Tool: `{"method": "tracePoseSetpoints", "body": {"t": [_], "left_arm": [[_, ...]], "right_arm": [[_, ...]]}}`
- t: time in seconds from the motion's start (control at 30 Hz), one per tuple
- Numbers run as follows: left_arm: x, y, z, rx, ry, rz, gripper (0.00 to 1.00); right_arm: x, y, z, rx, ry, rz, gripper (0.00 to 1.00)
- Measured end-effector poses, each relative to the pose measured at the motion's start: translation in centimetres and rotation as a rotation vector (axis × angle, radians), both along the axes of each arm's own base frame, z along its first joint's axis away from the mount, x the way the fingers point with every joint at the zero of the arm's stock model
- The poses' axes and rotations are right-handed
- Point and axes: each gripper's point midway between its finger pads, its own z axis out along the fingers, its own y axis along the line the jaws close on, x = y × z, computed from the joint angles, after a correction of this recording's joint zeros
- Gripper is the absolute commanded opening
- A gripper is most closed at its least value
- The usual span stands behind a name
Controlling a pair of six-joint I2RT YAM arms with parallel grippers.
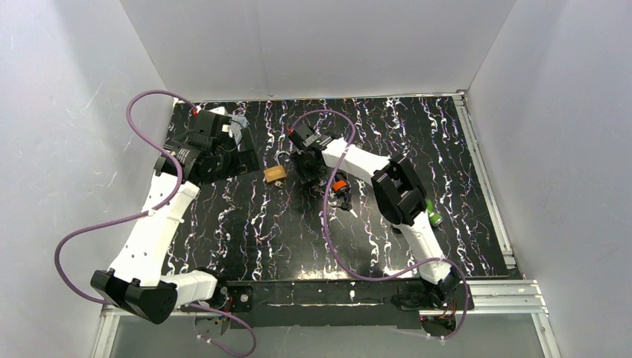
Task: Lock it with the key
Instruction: Pick up the lock from the center of the board, then lock the lock.
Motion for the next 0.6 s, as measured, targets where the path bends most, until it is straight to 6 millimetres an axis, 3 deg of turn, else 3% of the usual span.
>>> {"method": "tracePoseSetpoints", "body": {"t": [0.1, 0.17, 0.23, 0.33, 0.47, 0.53, 0.6], "left_arm": [[0.1, -0.8, -0.2, -0.023, 0.002, -0.043, 0.99], [0.2, -1.6, -0.1, -0.052, -0.003, -0.088, 0.99], [0.2, -2.5, 0.1, -0.082, -0.012, -0.136, 0.99], [0.2, -4.0, 0.6, -0.131, -0.024, -0.222, 0.99], [-0.1, -6.1, 1.4, -0.206, -0.046, -0.354, 0.92], [-0.5, -7.3, 2.1, -0.253, -0.059, -0.429, 0.90], [-0.9, -8.4, 2.8, -0.299, -0.070, -0.491, 0.88]], "right_arm": [[-1.1, -1.2, 0.9, -0.005, 0.007, 0.000, 0.01], [-2.2, -2.2, 2.8, 0.013, 0.004, 0.009, 0.01], [-3.3, -3.0, 6.0, 0.066, -0.022, 0.024, 0.01], [-5.4, -3.8, 12.3, 0.204, -0.097, 0.070, 0.01], [-9.0, -4.6, 20.5, 0.424, -0.204, 0.173, 0.01], [-11.5, -5.1, 23.3, 0.521, -0.228, 0.248, 0.01], [-13.8, -5.6, 24.8, 0.585, -0.231, 0.314, 0.01]]}}
